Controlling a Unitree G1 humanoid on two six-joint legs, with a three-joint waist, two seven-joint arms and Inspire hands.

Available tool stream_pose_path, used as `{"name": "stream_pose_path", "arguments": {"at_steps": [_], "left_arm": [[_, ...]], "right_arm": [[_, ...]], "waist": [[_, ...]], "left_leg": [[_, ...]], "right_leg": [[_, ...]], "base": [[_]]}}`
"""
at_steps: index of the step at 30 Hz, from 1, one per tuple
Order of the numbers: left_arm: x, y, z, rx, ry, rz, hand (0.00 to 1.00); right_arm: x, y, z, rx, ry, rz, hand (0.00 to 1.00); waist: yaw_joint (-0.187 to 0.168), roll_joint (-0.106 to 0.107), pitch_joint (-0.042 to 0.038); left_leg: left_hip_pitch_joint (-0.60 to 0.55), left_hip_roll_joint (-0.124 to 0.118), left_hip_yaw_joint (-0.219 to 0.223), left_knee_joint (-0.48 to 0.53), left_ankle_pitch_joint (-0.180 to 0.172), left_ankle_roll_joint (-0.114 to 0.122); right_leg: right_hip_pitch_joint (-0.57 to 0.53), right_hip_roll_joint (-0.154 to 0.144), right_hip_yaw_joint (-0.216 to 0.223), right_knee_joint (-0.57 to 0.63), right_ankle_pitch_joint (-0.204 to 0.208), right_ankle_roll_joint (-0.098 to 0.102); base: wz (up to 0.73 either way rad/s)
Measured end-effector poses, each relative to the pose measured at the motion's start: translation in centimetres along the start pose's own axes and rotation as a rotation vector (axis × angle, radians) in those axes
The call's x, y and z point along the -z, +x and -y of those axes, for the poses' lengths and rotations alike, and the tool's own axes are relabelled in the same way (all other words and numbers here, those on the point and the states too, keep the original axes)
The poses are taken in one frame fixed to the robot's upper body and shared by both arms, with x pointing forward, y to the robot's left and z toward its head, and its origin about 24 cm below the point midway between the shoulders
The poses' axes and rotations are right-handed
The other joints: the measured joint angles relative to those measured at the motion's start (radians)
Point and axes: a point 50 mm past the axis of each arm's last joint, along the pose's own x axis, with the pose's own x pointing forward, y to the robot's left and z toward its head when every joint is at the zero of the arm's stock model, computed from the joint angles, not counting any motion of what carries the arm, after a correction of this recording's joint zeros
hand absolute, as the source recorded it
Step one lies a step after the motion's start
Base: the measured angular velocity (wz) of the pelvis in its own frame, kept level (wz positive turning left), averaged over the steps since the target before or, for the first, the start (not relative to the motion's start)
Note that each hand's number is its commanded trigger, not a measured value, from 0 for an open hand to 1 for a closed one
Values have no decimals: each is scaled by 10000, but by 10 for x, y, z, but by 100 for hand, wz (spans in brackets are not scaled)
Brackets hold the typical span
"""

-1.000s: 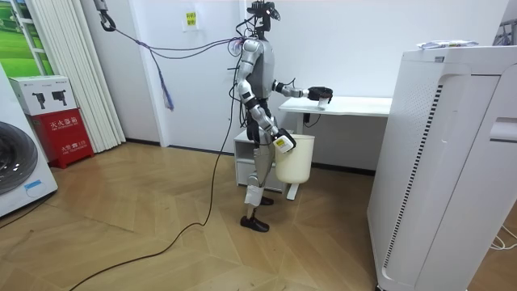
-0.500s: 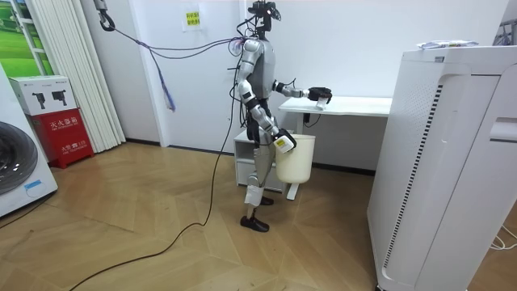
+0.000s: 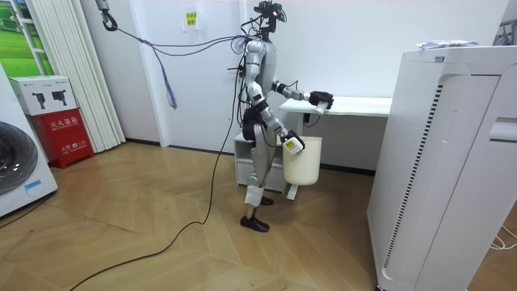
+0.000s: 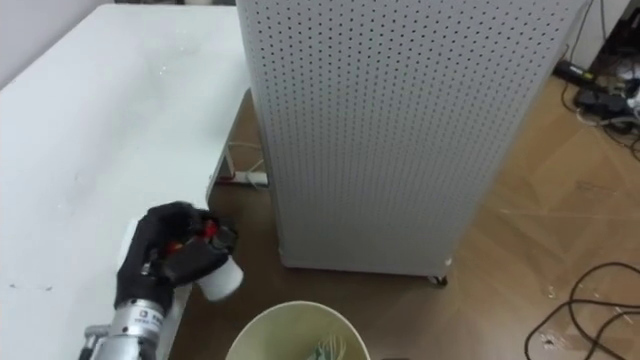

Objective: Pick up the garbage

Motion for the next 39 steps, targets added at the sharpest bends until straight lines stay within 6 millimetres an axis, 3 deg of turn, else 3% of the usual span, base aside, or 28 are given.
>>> {"name": "stream_pose_path", "arguments": {"at_steps": [2, 7, 8, 9, 19, 21, 22, 39], "left_arm": [[0, 4, 9, 567, -286, -38, 100], [-1, 11, 24, 1357, -1159, -205, 100], [3, 11, 26, 1496, -1257, -384, 100], [5, 12, 26, 1529, -1262, -489, 100], [16, 15, 39, 2007, -1742, -1024, 100], [16, 15, 41, 2070, -1756, -1020, 48], [16, 14, 42, 2122, -1765, -1031, 0], [14, 16, 48, 2557, -1743, -969, 0]], "right_arm": [[-15, 10, 1, 115, -77, 146, 100], [-40, 20, -1, 420, 32, 692, 100], [-43, 21, 0, 433, 60, 761, 100], [-45, 21, 0, 440, 49, 780, 100], [-62, 26, -3, 842, 543, 1417, 100], [-63, 28, -6, 768, 568, 1459, 100], [-63, 28, -7, 741, 585, 1461, 100], [-62, 28, -8, 860, 467, 1299, 100]], "waist": [[5, -22, 111], [85, -13, 244], [101, -4, 327], [112, -8, 359], [271, -21, 386], [262, -21, 387], [266, -21, 386], [283, -15, 378]], "left_leg": [[-516, 35, 65, 359, -4, 3], [-1532, 77, 118, 804, -13, 21], [-1669, 99, 117, 908, -15, 25], [-1722, 103, 118, 922, -21, 33], [-3395, 168, 193, 1676, -27, 39], [-3501, 194, 223, 1711, -32, 47], [-3537, 201, 234, 1717, -35, 49], [-3719, 197, 250, 1949, -76, 106]], "right_leg": [[-500, -22, 8, 275, 13, -24], [-1489, -27, -2, 637, 90, -144], [-1608, -13, -4, 721, 100, -161], [-1686, -11, -4, 781, 101, -163], [-3389, 12, 30, 1500, 160, -257], [-3521, 7, 29, 1546, 165, -265], [-3573, -1, 29, 1586, 165, -266], [-3693, -52, -17, 1693, 164, -266]], "base": [[-3], [-1], [0], [0], [-1], [-5], [0], [0]]}}
